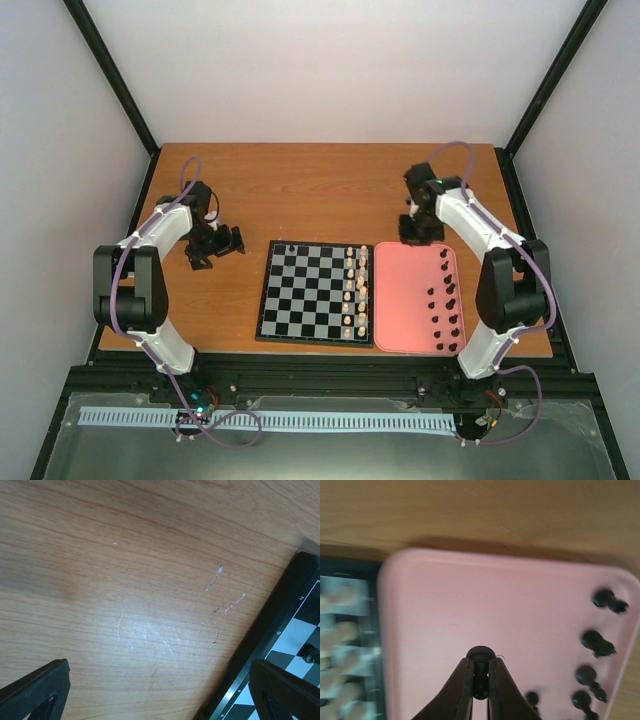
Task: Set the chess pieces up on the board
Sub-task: Pick up the chess piece from the storage box, then place the chess piece on the chessboard.
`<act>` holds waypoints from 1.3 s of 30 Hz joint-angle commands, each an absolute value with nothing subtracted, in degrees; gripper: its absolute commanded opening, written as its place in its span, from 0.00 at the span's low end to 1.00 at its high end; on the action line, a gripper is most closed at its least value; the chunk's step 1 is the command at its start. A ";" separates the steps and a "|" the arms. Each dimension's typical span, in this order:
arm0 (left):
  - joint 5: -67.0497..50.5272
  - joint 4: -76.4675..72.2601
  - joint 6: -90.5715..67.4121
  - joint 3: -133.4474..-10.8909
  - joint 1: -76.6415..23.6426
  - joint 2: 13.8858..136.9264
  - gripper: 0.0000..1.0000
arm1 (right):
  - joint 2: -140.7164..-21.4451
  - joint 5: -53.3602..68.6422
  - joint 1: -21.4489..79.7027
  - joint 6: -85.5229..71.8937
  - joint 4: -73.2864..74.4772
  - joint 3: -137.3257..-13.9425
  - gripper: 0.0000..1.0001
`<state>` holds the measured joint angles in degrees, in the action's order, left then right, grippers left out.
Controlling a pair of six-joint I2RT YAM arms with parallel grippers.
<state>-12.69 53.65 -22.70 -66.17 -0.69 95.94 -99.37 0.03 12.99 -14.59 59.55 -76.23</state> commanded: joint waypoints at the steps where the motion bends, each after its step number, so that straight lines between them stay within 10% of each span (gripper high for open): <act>1: -13.27 52.93 -22.58 -67.21 -0.44 96.20 1.00 | -100.89 -0.15 22.77 -16.62 65.03 -86.91 0.03; 14: -13.74 52.66 -22.64 -67.98 -0.44 96.35 1.00 | -122.12 7.54 45.27 -13.98 64.16 -110.25 0.03; 39: -12.94 52.88 -22.71 -67.43 -0.42 96.15 1.00 | -135.76 9.52 54.84 -6.86 67.95 -127.16 0.03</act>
<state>-13.28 53.39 -22.72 -66.17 -0.69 95.94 -133.47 10.00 54.76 -7.92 65.91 -123.57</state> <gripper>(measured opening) 0.999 0.072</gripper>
